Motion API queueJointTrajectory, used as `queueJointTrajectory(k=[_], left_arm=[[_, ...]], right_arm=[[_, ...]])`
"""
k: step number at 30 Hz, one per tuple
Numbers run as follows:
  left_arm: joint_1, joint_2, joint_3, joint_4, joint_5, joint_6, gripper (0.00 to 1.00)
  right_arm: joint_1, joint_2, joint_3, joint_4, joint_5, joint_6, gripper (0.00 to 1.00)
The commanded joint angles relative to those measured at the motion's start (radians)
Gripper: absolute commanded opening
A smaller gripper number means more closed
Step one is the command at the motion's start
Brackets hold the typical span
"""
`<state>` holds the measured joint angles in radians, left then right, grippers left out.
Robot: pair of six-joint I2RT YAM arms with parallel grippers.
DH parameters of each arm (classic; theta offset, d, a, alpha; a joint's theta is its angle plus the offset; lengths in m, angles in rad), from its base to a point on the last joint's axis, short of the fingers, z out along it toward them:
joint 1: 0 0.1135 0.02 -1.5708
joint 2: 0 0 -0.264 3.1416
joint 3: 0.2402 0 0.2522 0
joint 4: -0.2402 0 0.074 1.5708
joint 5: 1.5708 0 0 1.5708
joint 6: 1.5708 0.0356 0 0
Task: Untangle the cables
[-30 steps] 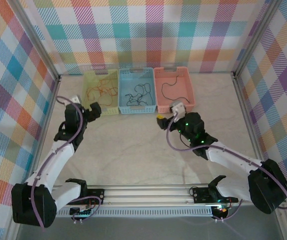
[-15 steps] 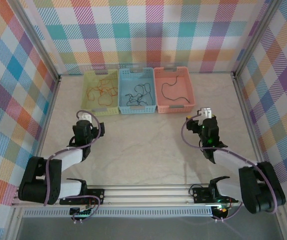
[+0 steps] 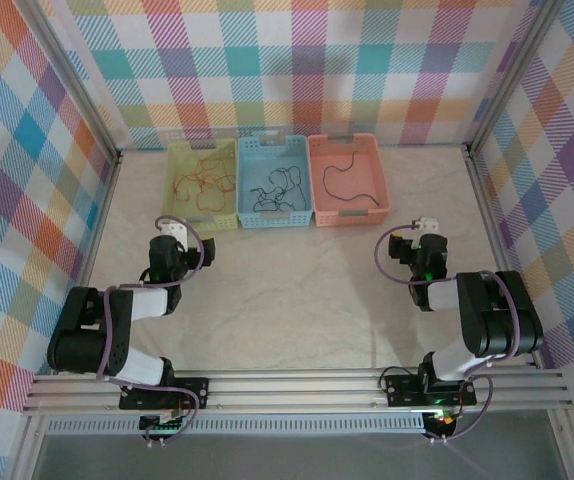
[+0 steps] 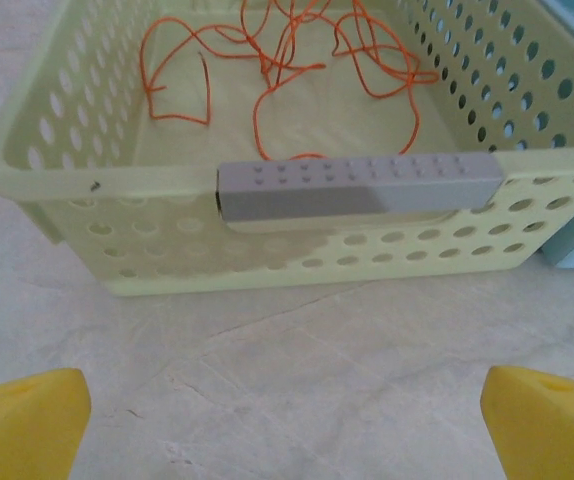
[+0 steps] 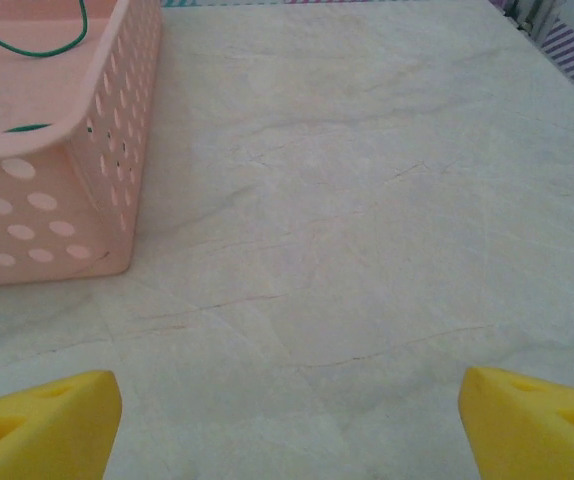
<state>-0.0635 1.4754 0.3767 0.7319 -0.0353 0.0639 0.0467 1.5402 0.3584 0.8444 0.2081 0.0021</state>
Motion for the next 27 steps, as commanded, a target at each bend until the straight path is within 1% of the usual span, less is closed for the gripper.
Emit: queueJointTrajectory(k=[1, 2, 3, 4, 5, 6, 20, 22, 24, 27], left_arm=[[0.013, 0.103, 0.008, 0.172, 0.100, 0.009, 1.00], [0.013, 0.085, 0.033, 0.105, 0.087, 0.005, 1.00], [0.014, 0.087, 0.044, 0.067, 0.052, -0.015, 1.00], [0.014, 0.093, 0.047, 0.076, 0.008, -0.032, 1.00], [0.014, 0.088, 0.052, 0.049, 0.003, -0.031, 1.00], [0.014, 0.093, 0.048, 0.072, 0.002, -0.031, 1.00], [0.013, 0.090, 0.048, 0.064, 0.002, -0.033, 1.00], [0.013, 0.089, 0.048, 0.064, 0.003, -0.032, 1.00], [0.013, 0.088, 0.048, 0.064, 0.003, -0.032, 1.00], [0.013, 0.089, 0.048, 0.064, 0.002, -0.032, 1.00]], right_arm=[[-0.009, -0.002, 0.037, 0.019, -0.070, 0.032, 0.90], [-0.011, -0.002, 0.038, 0.022, -0.071, 0.033, 0.91], [-0.011, -0.007, 0.041, 0.004, -0.074, 0.035, 0.90], [-0.011, -0.002, 0.036, 0.022, -0.071, 0.033, 1.00], [-0.010, -0.009, 0.035, 0.015, -0.072, 0.032, 1.00], [-0.011, -0.007, 0.033, 0.021, -0.073, 0.033, 1.00], [-0.012, -0.005, 0.041, 0.007, -0.080, 0.034, 1.00], [-0.020, -0.003, 0.049, -0.006, -0.098, 0.036, 1.00], [-0.029, -0.003, 0.056, -0.019, -0.152, 0.027, 1.00], [-0.029, -0.004, 0.050, -0.008, -0.167, 0.018, 1.00]])
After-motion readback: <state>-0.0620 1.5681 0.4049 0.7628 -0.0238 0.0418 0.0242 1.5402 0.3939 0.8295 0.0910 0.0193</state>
